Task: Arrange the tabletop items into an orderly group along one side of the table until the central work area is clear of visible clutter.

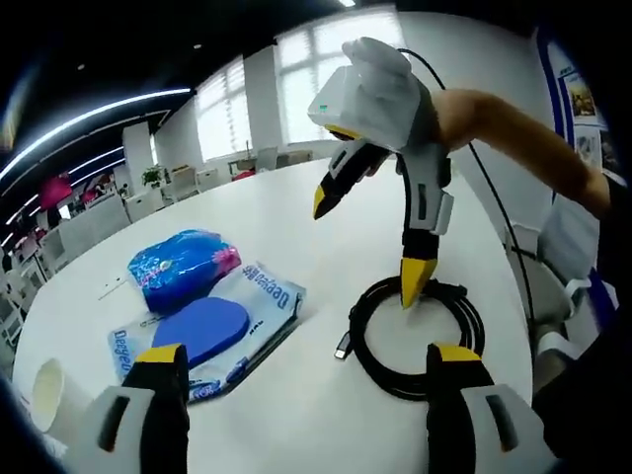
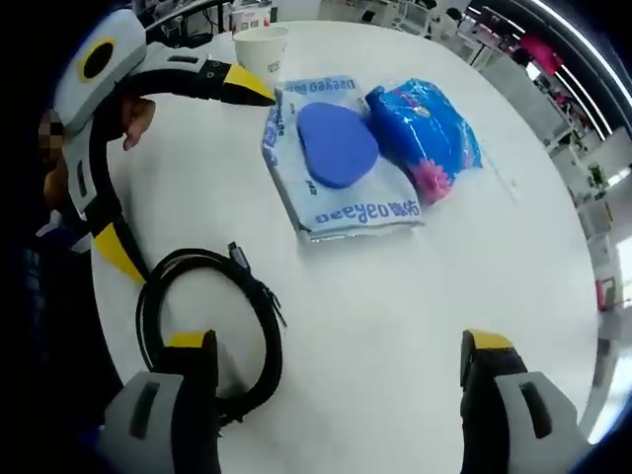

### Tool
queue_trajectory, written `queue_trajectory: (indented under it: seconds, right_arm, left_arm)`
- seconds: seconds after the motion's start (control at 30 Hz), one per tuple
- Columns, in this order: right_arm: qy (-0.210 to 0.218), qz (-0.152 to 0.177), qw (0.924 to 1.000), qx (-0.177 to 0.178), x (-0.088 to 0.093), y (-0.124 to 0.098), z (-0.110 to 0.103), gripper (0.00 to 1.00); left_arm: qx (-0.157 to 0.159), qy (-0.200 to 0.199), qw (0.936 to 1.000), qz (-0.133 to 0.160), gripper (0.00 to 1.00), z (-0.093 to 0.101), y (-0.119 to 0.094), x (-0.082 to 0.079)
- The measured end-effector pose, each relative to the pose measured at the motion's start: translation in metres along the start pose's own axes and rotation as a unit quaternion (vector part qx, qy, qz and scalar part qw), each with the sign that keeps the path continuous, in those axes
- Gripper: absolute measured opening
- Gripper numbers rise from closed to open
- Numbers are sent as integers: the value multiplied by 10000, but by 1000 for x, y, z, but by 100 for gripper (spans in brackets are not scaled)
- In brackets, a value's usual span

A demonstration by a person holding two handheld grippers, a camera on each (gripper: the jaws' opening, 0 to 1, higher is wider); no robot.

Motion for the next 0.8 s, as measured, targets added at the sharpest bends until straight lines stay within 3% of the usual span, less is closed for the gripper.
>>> queue_trajectory:
  seconds: [0.37, 0.57, 0.67, 0.7, 0.8]
  right_arm:
    - [369, 459, 9982, 89, -13, -2, 19, 98]
    - [826, 953, 9920, 80, -22, -4, 34, 98]
    - [1107, 1147, 9872, 35, -23, -2, 44, 96]
    - [1264, 1354, 9826, 109, -26, -1, 48, 95]
    - [1330, 1346, 9819, 116, -23, 1, 51, 96]
  left_arm:
    - [-36, -276, 9992, 288, 100, -19, -2, -13]
    - [-97, -533, 9975, 454, 100, -36, -3, -19]
    - [-161, -663, 9962, 539, 100, -42, -2, -21]
    - [-196, -683, 9958, 570, 100, -42, -2, -22]
    - [-242, -753, 9949, 628, 100, -51, -1, -25]
Point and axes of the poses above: the point that each gripper's makers call its tool centre point, and the gripper's own axes: y roughly forward along the fingers, z roughly to its right, x roughly out of its underside, the point moved 5 cm from there along -y, roughly backward along the fingers, and after that the axes turned 4 degrees about y, right-handed, at the moved point
